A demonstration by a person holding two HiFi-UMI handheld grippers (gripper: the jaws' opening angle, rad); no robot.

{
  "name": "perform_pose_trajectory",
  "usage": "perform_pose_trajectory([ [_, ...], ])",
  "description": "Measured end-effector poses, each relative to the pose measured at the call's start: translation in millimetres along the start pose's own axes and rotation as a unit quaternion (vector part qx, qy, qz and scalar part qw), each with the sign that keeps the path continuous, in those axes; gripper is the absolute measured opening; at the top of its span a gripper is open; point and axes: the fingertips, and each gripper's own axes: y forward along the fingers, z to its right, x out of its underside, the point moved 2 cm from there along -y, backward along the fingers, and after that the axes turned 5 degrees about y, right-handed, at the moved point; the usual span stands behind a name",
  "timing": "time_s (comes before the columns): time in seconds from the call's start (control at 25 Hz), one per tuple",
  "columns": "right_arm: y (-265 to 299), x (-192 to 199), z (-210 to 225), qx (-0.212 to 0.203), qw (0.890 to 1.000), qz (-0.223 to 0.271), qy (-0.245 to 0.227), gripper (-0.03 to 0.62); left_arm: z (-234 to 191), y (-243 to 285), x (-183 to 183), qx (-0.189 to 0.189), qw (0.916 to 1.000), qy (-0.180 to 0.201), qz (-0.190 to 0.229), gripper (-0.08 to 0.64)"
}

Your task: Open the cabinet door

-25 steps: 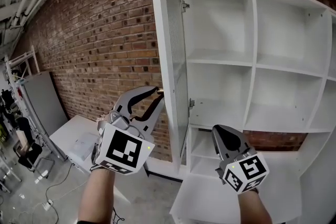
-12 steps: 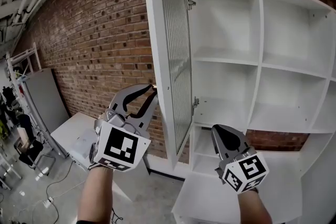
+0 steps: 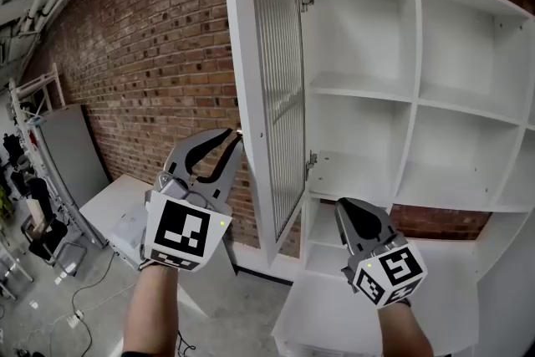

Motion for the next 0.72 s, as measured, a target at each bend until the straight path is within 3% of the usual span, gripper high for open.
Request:
perform_pose_trajectory([
  [0.48, -10.0, 1.2, 6.3, -0.006, 1.0, -0.002, 0.004, 0.005, 13.4, -15.1, -2.9, -0.013, 0.999, -0.041, -0.014, 0.029],
  [0.72, -22.4, 2.0, 9.0, -0.013, 1.0, 0.0, 0.003, 0.005, 41.5, -28.7, -10.1, -0.008, 0.9982, -0.057, -0.02, 0.025],
])
